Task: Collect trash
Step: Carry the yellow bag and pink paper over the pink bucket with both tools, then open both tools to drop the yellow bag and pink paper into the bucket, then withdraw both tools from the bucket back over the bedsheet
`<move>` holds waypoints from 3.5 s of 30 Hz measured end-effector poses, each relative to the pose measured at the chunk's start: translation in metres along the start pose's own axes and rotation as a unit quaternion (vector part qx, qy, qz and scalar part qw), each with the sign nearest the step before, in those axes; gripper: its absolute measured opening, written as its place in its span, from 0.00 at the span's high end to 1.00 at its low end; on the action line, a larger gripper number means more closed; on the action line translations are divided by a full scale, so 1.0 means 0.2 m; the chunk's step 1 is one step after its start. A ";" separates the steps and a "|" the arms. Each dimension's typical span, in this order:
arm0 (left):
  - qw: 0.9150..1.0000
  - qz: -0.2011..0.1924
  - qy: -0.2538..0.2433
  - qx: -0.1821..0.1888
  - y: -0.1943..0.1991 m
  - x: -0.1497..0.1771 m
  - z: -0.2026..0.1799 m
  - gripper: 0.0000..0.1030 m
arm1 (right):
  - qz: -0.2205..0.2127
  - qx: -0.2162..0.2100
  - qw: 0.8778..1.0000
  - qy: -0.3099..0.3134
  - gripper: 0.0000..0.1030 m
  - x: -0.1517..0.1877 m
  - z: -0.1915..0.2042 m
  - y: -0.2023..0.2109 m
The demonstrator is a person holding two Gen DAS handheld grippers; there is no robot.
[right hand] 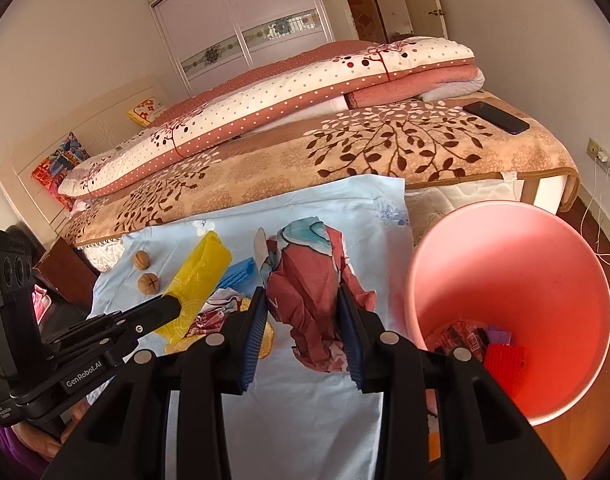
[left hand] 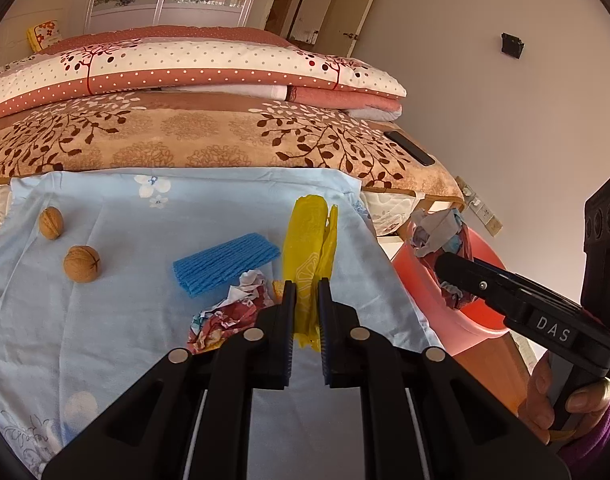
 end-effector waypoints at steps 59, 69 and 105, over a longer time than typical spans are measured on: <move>0.986 0.047 -0.138 0.086 -0.39 0.16 -0.93 0.81 | -0.029 0.146 0.978 -0.145 0.65 0.29 -0.83 0.30; 0.987 0.053 -0.124 0.088 -0.38 0.15 -0.91 0.67 | -0.032 0.158 0.977 -0.138 0.61 0.29 -0.82 0.31; 0.997 -0.031 -0.076 0.011 -0.01 0.02 -0.31 0.67 | -0.051 0.092 0.992 -0.070 0.51 0.17 -0.32 0.22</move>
Point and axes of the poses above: each gripper's, at about its wrist camera, not at the fingertips, and y roughly against the way its jaws point, z to its left, x to its underside, the point moved 5 cm from there along -y, roughly the way its jaws point, and after that the axes turned 11 degrees about y, right-handed, at the moved point
